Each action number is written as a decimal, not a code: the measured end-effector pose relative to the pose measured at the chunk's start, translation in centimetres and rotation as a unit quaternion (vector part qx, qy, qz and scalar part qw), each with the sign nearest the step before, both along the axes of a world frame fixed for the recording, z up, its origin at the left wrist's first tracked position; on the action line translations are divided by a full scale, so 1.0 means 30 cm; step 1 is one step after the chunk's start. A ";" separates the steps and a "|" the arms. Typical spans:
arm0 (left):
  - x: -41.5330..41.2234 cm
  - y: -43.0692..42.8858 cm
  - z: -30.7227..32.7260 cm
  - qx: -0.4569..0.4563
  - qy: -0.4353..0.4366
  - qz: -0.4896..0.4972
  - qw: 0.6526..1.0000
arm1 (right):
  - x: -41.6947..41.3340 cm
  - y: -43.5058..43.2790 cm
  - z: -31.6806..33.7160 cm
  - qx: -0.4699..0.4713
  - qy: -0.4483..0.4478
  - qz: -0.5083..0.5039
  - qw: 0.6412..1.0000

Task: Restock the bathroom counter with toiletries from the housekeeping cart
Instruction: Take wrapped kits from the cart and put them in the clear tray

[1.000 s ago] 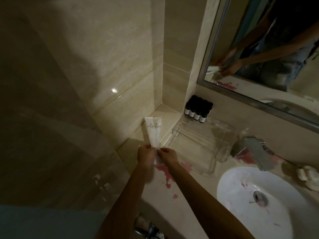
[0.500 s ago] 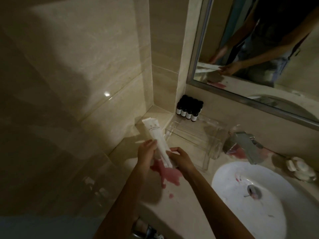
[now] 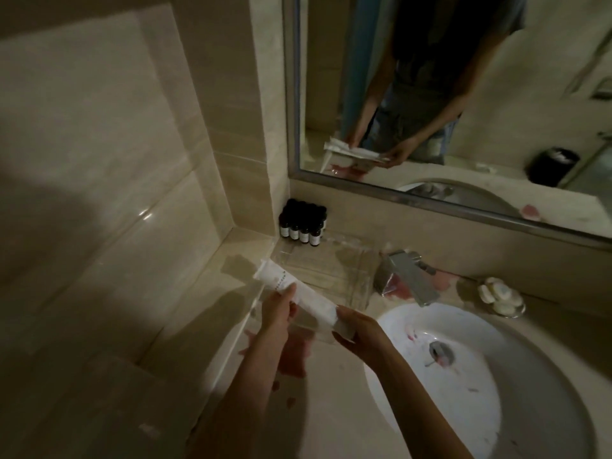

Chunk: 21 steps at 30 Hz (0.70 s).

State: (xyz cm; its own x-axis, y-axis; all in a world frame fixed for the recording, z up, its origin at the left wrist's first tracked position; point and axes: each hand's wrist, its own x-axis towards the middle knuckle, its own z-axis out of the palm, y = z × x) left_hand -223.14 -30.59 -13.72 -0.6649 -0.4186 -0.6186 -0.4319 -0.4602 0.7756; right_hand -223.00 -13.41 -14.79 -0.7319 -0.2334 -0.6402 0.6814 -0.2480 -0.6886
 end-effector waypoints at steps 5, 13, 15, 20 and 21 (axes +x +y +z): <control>-0.014 0.029 -0.059 0.122 -0.013 0.037 0.992 | -0.010 0.032 -0.035 -0.008 0.022 -0.069 0.997; -0.044 0.049 -0.099 0.143 -0.042 0.063 0.987 | -0.054 0.021 -0.079 0.169 0.083 -0.054 0.981; -0.070 0.049 -0.119 0.144 -0.048 0.057 0.987 | -0.066 0.020 -0.103 0.259 0.126 -0.015 0.958; -0.118 0.030 -0.185 0.142 -0.069 0.058 0.986 | -0.077 -0.001 -0.117 0.433 0.231 0.073 0.868; -0.122 0.026 -0.190 0.144 -0.070 0.060 0.985 | -0.079 -0.010 -0.123 0.455 0.259 0.083 0.848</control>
State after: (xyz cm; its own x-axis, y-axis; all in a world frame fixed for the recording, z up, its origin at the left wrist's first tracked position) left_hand -226.78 -29.82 -19.42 -0.5212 -0.2827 -0.8053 -0.4544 -0.7068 0.5422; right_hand -225.36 -13.71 -18.48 -0.9753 0.0580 -0.2130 0.2028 0.6164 -0.7609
